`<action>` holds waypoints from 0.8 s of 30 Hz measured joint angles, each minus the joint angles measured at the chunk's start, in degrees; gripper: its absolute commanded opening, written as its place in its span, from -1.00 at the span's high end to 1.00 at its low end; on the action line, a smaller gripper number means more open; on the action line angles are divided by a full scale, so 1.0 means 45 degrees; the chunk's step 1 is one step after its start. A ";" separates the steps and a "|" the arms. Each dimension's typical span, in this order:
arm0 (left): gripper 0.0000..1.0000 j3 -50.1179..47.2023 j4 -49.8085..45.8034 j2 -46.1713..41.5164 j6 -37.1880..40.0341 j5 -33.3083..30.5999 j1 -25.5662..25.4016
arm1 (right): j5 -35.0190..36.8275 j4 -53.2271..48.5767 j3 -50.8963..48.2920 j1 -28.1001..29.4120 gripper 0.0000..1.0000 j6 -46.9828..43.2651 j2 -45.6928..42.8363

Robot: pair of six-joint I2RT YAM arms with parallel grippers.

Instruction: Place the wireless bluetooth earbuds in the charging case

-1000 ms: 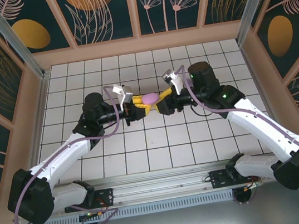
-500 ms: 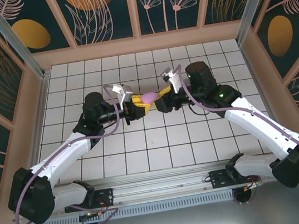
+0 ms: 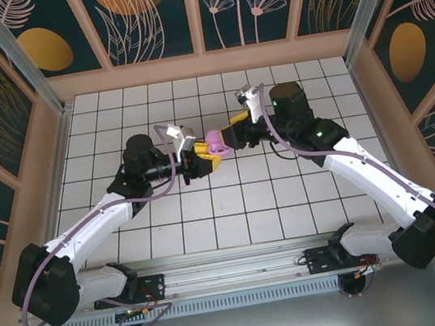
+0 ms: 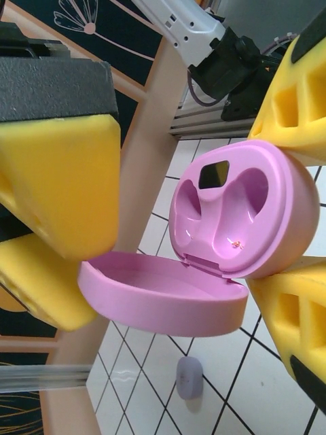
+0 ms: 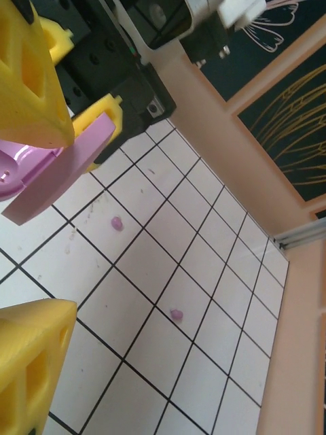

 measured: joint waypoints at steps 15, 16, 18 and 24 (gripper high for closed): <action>0.95 -0.0889 0.0165 -0.0529 -0.0189 -0.1078 0.0238 | -0.0325 0.0243 0.0000 -0.0350 -0.22 0.1705 -0.0078; 0.94 -0.1039 0.0253 -0.0534 -0.0306 -0.1098 0.0340 | -0.0340 0.0282 0.0000 -0.0403 -0.22 0.1826 -0.0083; 0.94 -0.1418 0.0461 -0.0549 -0.0593 -0.1117 0.0661 | -0.0374 0.0330 0.0000 -0.0525 -0.22 0.2176 -0.0083; 0.96 -0.2123 0.0529 -0.1054 -0.1064 -0.1297 0.1525 | -0.0175 0.0656 0.0024 -0.0826 -0.19 0.3191 0.0209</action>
